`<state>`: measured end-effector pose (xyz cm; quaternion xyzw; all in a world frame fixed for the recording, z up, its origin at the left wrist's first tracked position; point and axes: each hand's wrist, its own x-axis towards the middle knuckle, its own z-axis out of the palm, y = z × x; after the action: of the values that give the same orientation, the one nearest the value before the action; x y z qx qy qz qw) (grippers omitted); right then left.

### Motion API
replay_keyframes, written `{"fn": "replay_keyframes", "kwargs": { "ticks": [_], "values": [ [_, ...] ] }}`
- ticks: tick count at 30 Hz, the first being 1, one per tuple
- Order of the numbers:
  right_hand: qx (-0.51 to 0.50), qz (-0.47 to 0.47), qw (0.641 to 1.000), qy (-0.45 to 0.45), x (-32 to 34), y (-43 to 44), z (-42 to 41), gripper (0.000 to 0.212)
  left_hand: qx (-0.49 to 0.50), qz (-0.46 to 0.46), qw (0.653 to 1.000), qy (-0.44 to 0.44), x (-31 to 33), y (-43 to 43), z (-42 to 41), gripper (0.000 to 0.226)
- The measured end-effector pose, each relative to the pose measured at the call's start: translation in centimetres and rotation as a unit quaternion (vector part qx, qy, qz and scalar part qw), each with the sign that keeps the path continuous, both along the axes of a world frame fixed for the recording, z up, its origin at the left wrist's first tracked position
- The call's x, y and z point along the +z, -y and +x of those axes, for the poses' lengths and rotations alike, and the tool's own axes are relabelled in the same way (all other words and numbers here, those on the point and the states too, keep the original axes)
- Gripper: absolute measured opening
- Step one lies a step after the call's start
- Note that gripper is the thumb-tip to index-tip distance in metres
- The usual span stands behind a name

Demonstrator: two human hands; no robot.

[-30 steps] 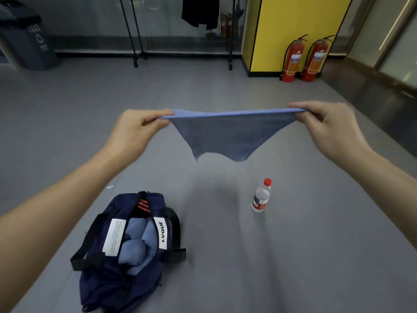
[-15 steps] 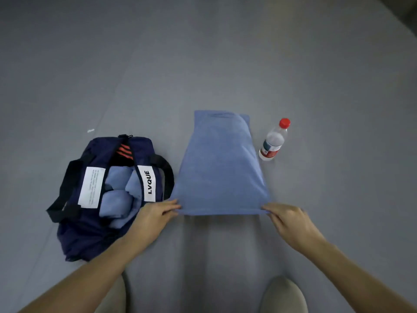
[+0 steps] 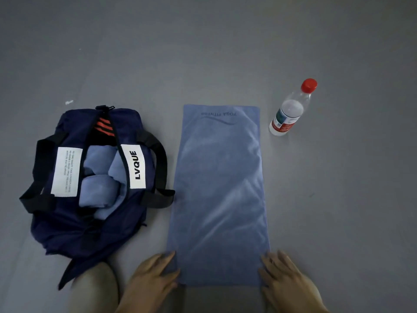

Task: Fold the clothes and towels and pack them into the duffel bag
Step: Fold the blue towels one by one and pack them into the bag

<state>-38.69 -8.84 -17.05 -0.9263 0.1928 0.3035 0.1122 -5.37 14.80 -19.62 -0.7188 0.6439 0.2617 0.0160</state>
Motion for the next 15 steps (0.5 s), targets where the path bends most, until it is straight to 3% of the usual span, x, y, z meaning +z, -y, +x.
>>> {"fn": "replay_keyframes", "kwargs": {
  "ticks": [3, 6, 10, 15],
  "values": [
    [-0.008, 0.022, 0.999, 0.039, 2.0, 1.5, 1.7, 0.041, 0.019, -0.017, 1.000, -0.013, 2.5, 1.8, -0.6, 0.055],
    [-0.125, 0.051, 0.983, 0.125, 5.6, 6.8, 7.6, 0.065, 0.067, -0.096, 0.993, -0.009, 5.1, 9.7, 0.8, 0.064],
    [-0.162, 0.077, 0.975, 0.130, 6.5, 16.4, 16.7, 0.048, 0.099, -0.171, 0.980, 0.001, 6.1, 23.4, 5.8, 0.053],
    [-0.230, 0.034, 0.959, 0.163, 3.8, 26.7, 26.7, 0.053, 0.158, -0.120, 0.980, 0.037, 4.5, 36.7, 13.6, 0.052]
  ]
}}
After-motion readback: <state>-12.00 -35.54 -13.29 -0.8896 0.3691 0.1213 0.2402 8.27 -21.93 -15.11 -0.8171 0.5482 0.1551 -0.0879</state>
